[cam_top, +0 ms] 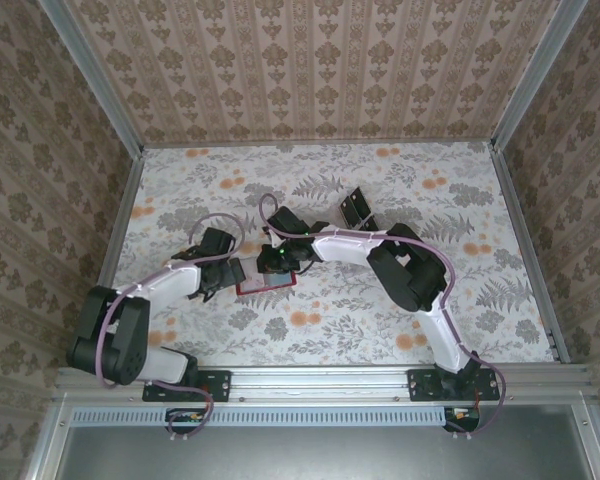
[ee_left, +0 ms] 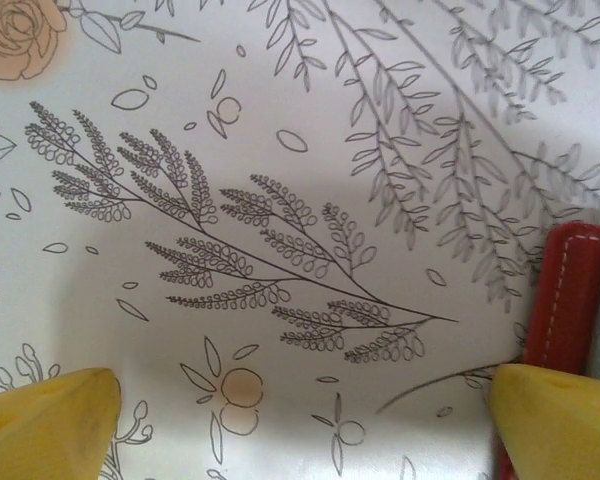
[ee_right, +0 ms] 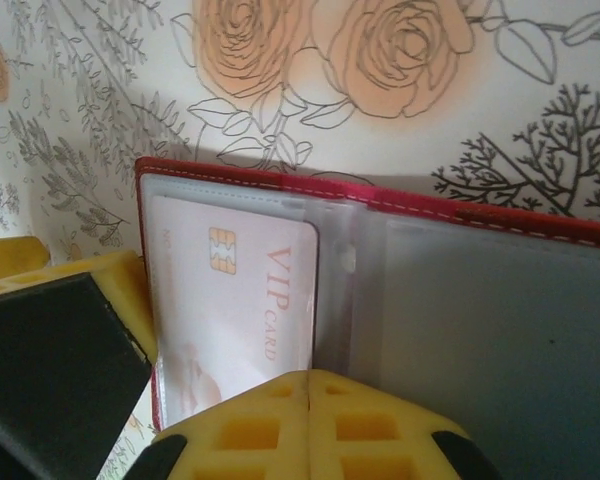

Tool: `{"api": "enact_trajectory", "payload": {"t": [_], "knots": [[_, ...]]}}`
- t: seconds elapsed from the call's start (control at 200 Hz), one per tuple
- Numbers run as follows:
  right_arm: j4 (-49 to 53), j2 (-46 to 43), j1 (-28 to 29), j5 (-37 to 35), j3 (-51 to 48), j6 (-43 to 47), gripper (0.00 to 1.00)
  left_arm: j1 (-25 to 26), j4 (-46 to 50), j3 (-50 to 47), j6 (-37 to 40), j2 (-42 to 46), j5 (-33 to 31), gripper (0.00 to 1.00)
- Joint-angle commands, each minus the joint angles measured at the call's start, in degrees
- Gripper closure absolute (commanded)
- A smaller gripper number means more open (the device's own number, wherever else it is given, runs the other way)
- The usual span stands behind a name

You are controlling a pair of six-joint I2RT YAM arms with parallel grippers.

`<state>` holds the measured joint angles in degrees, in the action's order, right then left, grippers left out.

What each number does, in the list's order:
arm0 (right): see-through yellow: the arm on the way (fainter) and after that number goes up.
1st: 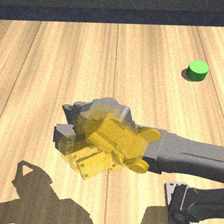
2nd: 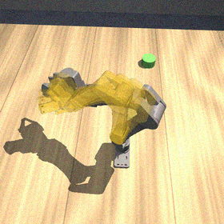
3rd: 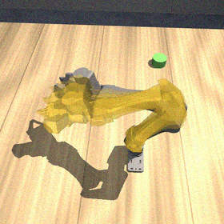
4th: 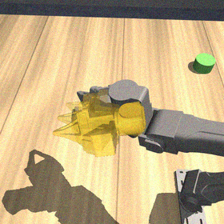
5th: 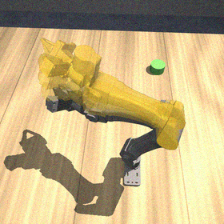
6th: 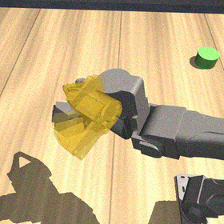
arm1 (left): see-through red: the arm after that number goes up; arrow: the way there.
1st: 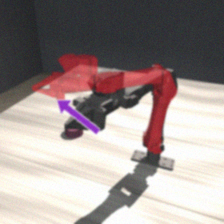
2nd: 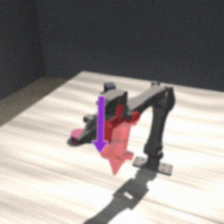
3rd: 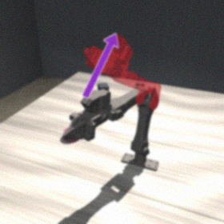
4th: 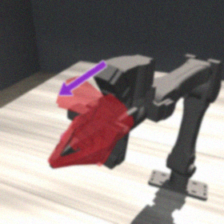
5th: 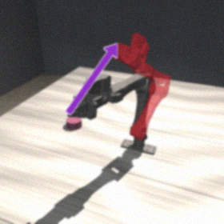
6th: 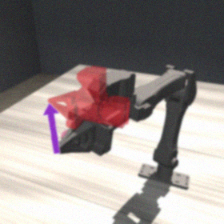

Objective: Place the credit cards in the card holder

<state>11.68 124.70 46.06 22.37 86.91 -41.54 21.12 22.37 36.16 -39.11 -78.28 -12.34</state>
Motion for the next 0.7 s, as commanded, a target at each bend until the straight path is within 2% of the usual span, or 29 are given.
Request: {"api": "enact_trajectory", "payload": {"t": [0.0,0.16,0.325,0.475,0.695], "knots": [[-1.27,-8.00,0.09,1.02,-1.77,1.31,0.71,-1.15,3.14,2.96,1.82,5.31,1.98,0.00],[3.13,-14.41,-1.13,-5.33,-6.51,4.66,0.58,-3.37,4.57,3.81,3.00,10.84,4.37,0.00],[8.59,-15.87,-2.44,-13.60,-8.81,8.37,0.43,-4.48,-0.55,2.13,4.89,13.92,10.90,0.00],[11.53,-13.26,-2.47,-18.76,-7.53,11.33,0.41,-4.71,-6.37,0.18,4.25,12.26,18.20,0.00],[12.71,-9.09,-2.58,-21.47,-5.16,12.87,0.42,-4.71,-13.58,-3.55,1.20,9.79,22.11,0.00]]}}
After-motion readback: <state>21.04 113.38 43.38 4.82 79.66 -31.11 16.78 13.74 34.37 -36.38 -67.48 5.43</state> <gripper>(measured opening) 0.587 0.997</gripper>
